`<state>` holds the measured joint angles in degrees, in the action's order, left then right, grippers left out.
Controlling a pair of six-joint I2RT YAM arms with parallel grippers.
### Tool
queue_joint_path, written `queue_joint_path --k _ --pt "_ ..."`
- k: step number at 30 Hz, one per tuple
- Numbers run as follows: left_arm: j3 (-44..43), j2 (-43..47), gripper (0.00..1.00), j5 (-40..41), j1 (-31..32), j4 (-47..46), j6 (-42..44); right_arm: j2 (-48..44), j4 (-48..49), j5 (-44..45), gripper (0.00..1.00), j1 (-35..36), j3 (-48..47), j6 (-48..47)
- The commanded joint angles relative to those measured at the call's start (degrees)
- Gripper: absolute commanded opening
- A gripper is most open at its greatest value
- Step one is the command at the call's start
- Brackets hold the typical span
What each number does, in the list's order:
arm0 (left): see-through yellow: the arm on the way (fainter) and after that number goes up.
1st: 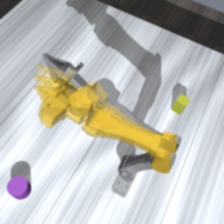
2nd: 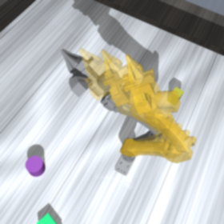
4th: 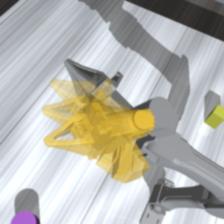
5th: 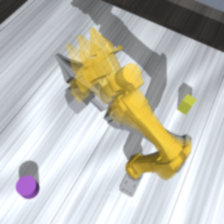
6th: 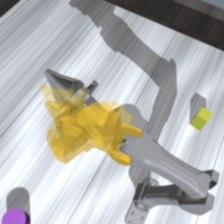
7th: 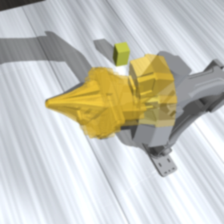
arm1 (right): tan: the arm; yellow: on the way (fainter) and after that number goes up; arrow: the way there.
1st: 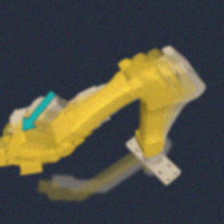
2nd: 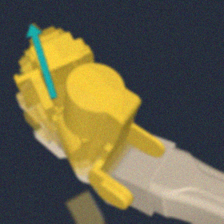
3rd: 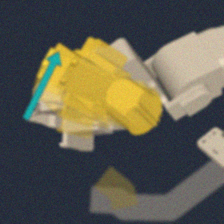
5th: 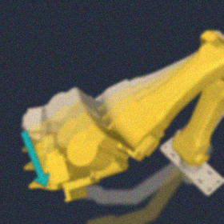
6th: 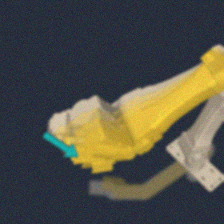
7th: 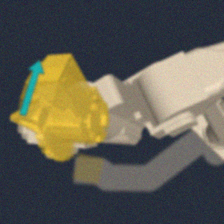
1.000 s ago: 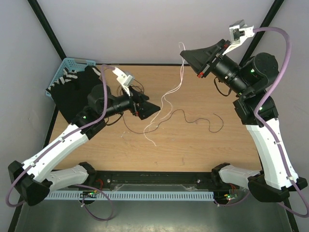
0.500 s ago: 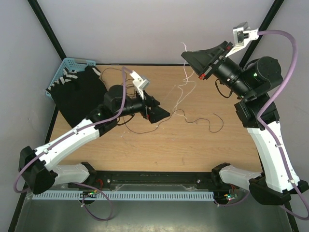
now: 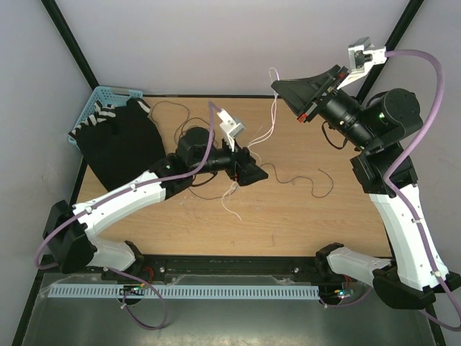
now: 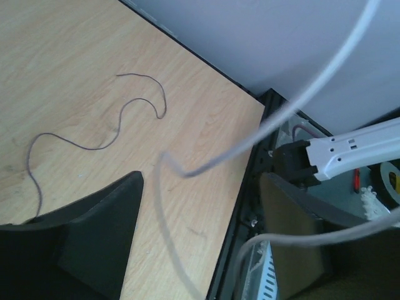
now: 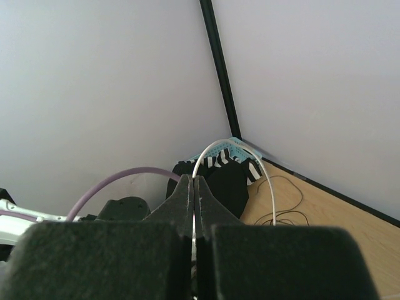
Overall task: Zip-tie the wires
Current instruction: Straighten the cable at the center of the board.
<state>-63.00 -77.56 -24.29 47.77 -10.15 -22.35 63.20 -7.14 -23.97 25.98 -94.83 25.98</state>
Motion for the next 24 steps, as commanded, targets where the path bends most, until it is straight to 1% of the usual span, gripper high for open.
queue_joint_path --k 1,3,4,5,12,14,18,19,20,21,23,24 --pt "-1.02 -0.02 0.68 -0.99 1.44 -2.85 0.18 -1.36 2.54 -0.23 0.0 0.38 0.34 0.44" --pt "-0.23 0.51 0.52 0.07 1.47 -2.86 0.17 -1.56 2.54 -0.08 0.0 0.34 0.39 0.26" --pt "0.28 0.75 0.47 0.55 1.47 -2.86 0.27 -1.66 2.49 0.01 0.0 0.33 0.42 0.1" --pt "0.67 1.07 0.44 1.02 1.53 -2.84 0.39 -1.79 2.46 0.34 0.0 0.32 0.43 -0.14" --pt "2.46 2.62 0.42 2.41 1.45 -2.86 1.37 -2.03 1.34 1.71 0.0 0.37 0.6 -1.54" --pt "2.36 2.6 0.35 2.33 1.5 -2.86 1.69 -2.02 1.31 1.49 0.0 0.31 0.61 -1.33" --pt "1.57 1.95 0.12 1.79 1.45 -2.86 2.05 -2.09 1.31 1.55 0.0 0.37 0.52 -1.36" --pt "1.16 1.62 0.1 1.45 1.45 -2.86 2.19 -2.11 1.29 1.64 0.0 0.37 0.52 -1.37" --pt "0.91 1.23 0.1 1.14 1.45 -2.86 2.02 -2.11 1.32 1.75 0.0 0.31 0.52 -1.46" --pt "0.58 0.94 0.12 0.91 1.48 -2.9 1.89 -2.12 1.22 1.82 0.0 0.36 0.6 -1.52" --pt "0.17 0.43 0.22 0.45 1.45 -2.86 1.55 -2.04 1.12 1.9 0.0 0.34 0.69 -1.55" --pt "0.07 0.32 0.25 0.27 1.46 -2.86 1.59 -2.03 1.09 1.94 0.0 0.34 0.77 -1.56"
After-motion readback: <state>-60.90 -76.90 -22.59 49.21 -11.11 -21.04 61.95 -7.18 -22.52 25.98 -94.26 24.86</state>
